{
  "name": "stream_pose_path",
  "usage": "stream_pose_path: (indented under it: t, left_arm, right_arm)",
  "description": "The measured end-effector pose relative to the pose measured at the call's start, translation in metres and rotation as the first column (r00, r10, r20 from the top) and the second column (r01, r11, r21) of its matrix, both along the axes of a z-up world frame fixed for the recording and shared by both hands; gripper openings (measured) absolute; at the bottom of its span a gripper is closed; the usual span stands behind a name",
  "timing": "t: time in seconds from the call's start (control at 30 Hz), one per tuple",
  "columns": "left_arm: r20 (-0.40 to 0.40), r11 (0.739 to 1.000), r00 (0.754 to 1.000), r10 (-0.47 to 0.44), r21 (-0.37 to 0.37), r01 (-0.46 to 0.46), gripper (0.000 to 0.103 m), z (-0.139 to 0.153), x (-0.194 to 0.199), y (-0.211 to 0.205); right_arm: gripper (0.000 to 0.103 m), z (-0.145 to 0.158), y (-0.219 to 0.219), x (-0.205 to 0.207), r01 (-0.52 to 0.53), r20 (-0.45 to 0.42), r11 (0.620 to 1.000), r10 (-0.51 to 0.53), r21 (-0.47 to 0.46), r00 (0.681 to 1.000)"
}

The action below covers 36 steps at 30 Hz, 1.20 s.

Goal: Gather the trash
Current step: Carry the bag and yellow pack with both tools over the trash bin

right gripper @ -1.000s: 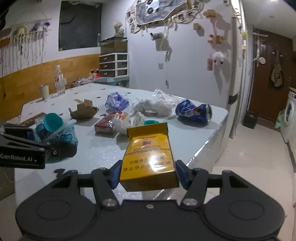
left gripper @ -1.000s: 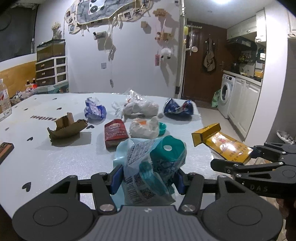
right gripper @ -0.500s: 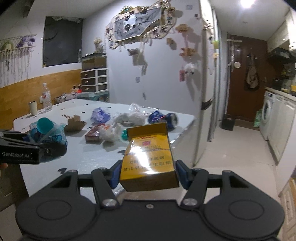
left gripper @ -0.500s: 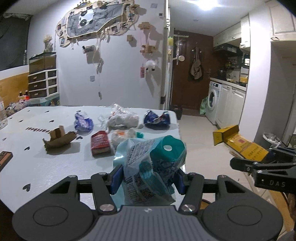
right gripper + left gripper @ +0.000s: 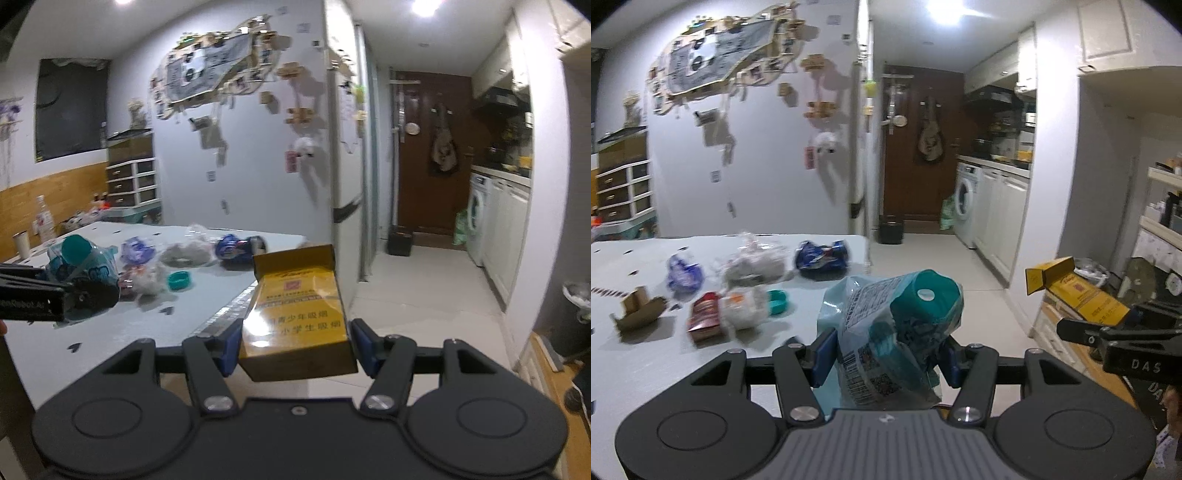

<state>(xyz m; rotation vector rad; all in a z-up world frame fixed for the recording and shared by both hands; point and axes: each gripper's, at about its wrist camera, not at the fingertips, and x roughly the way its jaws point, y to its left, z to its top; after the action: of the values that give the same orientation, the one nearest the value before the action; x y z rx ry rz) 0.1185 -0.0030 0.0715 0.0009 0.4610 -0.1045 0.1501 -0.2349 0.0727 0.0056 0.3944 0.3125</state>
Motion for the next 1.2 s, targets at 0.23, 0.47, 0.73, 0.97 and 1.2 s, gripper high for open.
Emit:
stream_pose_path:
  t: [0.23, 0.47, 0.73, 0.97, 1.2]
  left_arm:
    - [-0.026, 0.996, 0.996, -0.09, -0.007, 0.089, 0.057, -0.004, 0.024, -0.041]
    - [-0.098, 0.989, 0.984, -0.149, -0.03, 0.147, 0.057, -0.019, 0.06, -0.073]
    - [-0.208, 0.987, 0.965, -0.159, -0.052, 0.152, 0.057, -0.045, 0.11, -0.095]
    - [-0.299, 0.99, 0.944, -0.139, -0.043, 0.132, 0.057, -0.081, 0.161, -0.112]
    - [-0.387, 0.994, 0.916, -0.111, -0.051, 0.099, 0.057, -0.13, 0.212, -0.125]
  right_arm:
    - [0.062, -0.009, -0.046, 0.003, 0.089, -0.032, 0.996, -0.088, 0.024, 0.996]
    - [0.062, -0.019, -0.076, 0.024, 0.141, -0.105, 0.989, -0.135, 0.051, 0.985]
    - [0.062, -0.048, -0.095, 0.07, 0.183, -0.232, 0.981, -0.165, 0.059, 0.959]
    - [0.062, -0.089, -0.108, 0.115, 0.197, -0.339, 0.977, -0.157, 0.084, 0.927]
    - [0.062, -0.146, -0.121, 0.165, 0.217, -0.453, 0.966, -0.131, 0.142, 0.882]
